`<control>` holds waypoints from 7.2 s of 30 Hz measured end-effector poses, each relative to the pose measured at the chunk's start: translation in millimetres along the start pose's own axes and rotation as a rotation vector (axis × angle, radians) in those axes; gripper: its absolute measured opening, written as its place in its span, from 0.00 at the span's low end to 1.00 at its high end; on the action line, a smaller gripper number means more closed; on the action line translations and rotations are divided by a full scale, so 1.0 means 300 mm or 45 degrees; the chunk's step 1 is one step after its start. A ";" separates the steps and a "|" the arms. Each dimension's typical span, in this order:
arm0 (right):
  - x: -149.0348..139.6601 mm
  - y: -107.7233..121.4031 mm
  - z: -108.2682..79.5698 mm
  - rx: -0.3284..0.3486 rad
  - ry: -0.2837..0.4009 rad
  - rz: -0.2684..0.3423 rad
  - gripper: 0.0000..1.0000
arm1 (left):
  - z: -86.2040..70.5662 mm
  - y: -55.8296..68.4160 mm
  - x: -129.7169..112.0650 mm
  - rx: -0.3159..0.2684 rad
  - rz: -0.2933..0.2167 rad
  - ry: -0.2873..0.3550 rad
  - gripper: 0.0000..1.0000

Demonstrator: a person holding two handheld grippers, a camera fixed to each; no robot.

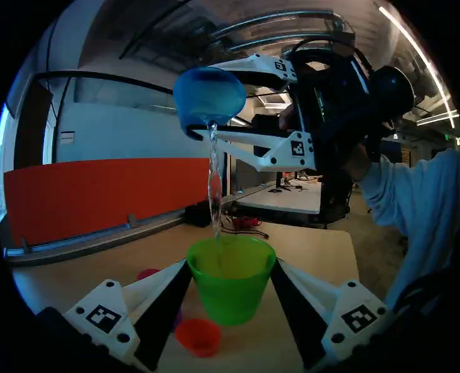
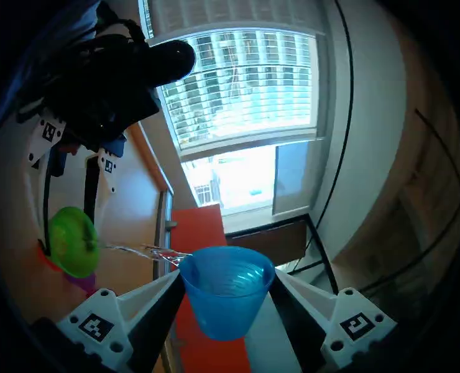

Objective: Pour water

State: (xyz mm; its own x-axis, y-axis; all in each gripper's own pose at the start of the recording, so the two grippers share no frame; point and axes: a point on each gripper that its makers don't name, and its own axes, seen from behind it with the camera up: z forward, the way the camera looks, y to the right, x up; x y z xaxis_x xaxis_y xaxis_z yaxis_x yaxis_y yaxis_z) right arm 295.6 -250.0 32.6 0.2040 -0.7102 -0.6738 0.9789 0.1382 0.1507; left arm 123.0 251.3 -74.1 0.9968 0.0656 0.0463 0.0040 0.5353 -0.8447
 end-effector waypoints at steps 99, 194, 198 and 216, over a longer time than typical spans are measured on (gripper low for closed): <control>-0.014 -0.184 -0.056 0.120 0.007 1.356 0.91 | -0.003 -0.133 0.037 0.103 0.025 0.010 0.87; -0.257 -1.138 -0.127 0.825 -0.394 1.472 0.92 | -0.072 -0.492 -0.617 0.193 -0.054 -0.580 0.87; -0.263 -1.163 -0.128 0.843 -0.409 1.469 0.92 | -0.066 -0.497 -0.632 0.191 -0.058 -0.586 0.87; -0.276 -1.211 -0.118 0.860 -0.433 1.458 0.92 | -0.057 -0.503 -0.674 0.184 -0.069 -0.595 0.87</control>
State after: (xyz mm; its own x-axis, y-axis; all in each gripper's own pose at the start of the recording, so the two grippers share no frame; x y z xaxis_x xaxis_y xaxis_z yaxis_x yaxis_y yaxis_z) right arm -76.3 -216.9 8.0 0.7771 -0.5739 0.2585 0.0504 0.4661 0.8833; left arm -77.8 142.9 34.7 0.8526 0.3875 0.3507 0.0108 0.6577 -0.7532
